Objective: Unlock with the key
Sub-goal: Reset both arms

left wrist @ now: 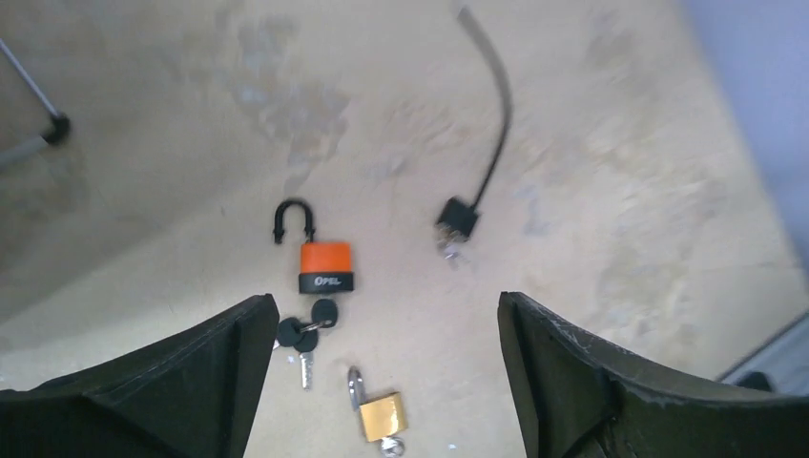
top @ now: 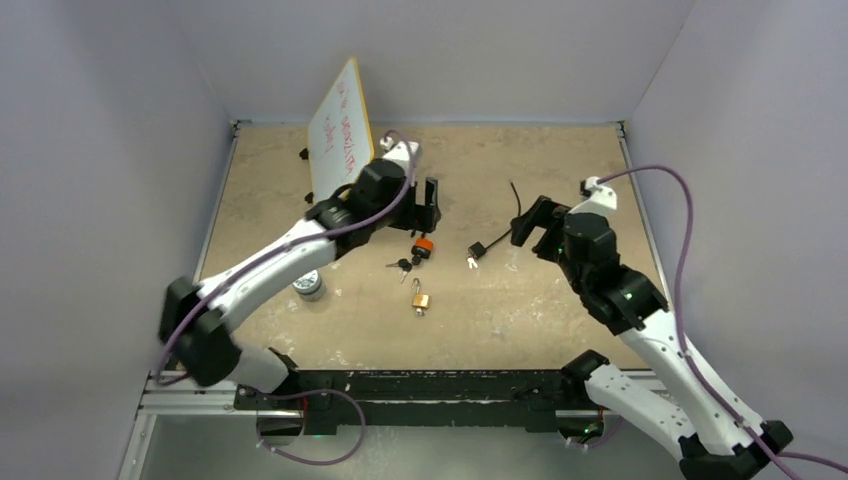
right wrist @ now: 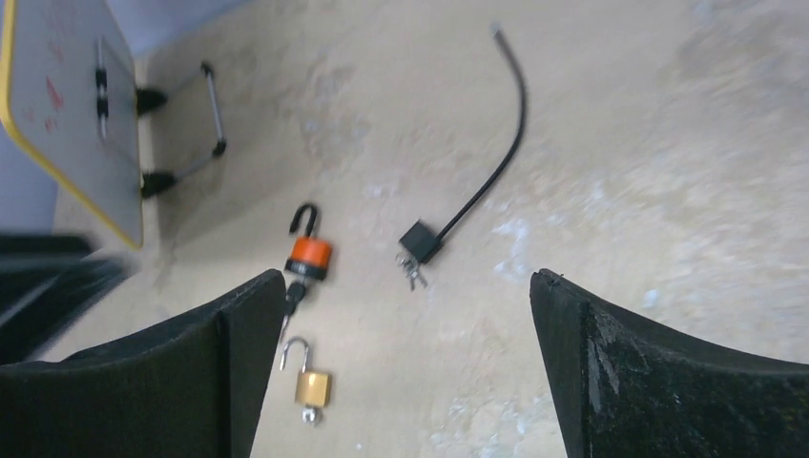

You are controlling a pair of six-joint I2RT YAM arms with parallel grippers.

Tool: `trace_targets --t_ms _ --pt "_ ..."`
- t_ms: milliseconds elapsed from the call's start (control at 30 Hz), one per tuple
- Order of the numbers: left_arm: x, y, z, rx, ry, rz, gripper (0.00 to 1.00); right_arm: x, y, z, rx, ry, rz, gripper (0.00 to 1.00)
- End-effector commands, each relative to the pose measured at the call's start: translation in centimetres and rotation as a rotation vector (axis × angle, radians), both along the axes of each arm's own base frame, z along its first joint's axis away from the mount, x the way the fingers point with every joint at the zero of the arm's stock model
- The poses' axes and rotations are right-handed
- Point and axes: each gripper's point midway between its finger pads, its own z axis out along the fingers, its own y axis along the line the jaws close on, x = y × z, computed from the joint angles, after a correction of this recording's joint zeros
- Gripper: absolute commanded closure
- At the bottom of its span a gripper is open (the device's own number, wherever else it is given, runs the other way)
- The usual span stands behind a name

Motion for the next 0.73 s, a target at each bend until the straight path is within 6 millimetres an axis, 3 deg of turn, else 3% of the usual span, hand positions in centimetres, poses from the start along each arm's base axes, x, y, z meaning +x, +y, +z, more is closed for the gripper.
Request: trace_targets --t_ms 0,167,367,533,700 --pt "-3.4 4.6 10.6 -0.103 -0.285 0.092 0.12 -1.2 -6.5 4.2 -0.154 -0.089 -0.232 0.01" --pt "-6.7 12.4 15.0 -0.107 -0.461 0.263 0.10 -3.0 -11.4 9.5 -0.240 -0.221 -0.404 0.01" --pt "-10.2 20.0 18.6 -0.040 -0.525 0.425 0.08 -5.3 -14.2 13.7 -0.215 -0.288 -0.506 0.01" --pt "-12.4 24.0 21.1 -0.014 -0.571 0.488 0.06 -6.0 -15.1 15.3 -0.197 -0.335 -0.537 0.01" --pt "-13.2 25.4 21.7 -0.009 -0.576 0.527 0.05 -5.6 -14.6 15.8 -0.188 -0.341 -0.524 0.01"
